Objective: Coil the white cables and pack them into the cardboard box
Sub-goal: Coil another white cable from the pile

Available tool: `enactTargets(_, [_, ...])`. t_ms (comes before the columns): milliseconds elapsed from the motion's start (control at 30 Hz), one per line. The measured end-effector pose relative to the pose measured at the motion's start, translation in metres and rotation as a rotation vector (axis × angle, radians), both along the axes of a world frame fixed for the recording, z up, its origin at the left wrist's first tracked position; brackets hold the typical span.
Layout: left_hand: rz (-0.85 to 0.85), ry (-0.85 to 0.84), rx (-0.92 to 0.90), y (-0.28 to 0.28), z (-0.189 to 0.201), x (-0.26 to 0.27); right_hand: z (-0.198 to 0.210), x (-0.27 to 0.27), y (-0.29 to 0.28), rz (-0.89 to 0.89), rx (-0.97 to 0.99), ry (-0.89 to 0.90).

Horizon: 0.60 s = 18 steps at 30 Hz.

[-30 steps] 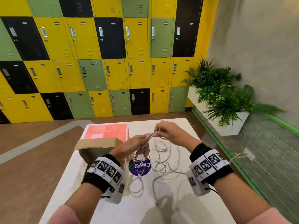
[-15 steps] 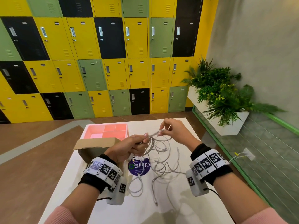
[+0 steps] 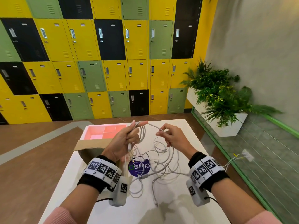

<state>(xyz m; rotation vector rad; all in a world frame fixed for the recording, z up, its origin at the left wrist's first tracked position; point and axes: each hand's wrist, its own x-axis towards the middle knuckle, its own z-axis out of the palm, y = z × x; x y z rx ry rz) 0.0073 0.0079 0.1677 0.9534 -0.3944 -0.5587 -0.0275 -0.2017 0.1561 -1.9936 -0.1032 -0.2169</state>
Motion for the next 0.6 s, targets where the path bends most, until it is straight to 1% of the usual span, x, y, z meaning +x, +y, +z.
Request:
enactTargets(167, [0.008, 0.008, -0.07, 0.0, -0.003, 0.002, -0.016, 0.0, 0.012, 0.01, -0.26, -0.011])
enactTargets(333, [0.019, 0.03, -0.107, 0.002, -0.005, 0.002, -0.025, -0.003, 0.024, 0.023, -0.334, 0.068])
enactTargets(433, [0.039, 0.027, -0.116, 0.001, -0.005, 0.001, -0.03, -0.007, 0.031, 0.062, -0.434, 0.105])
enactTargets(600, [0.079, -0.019, -0.115, 0.003, -0.006, 0.003, -0.036, -0.01, 0.035, 0.185, -0.526, 0.268])
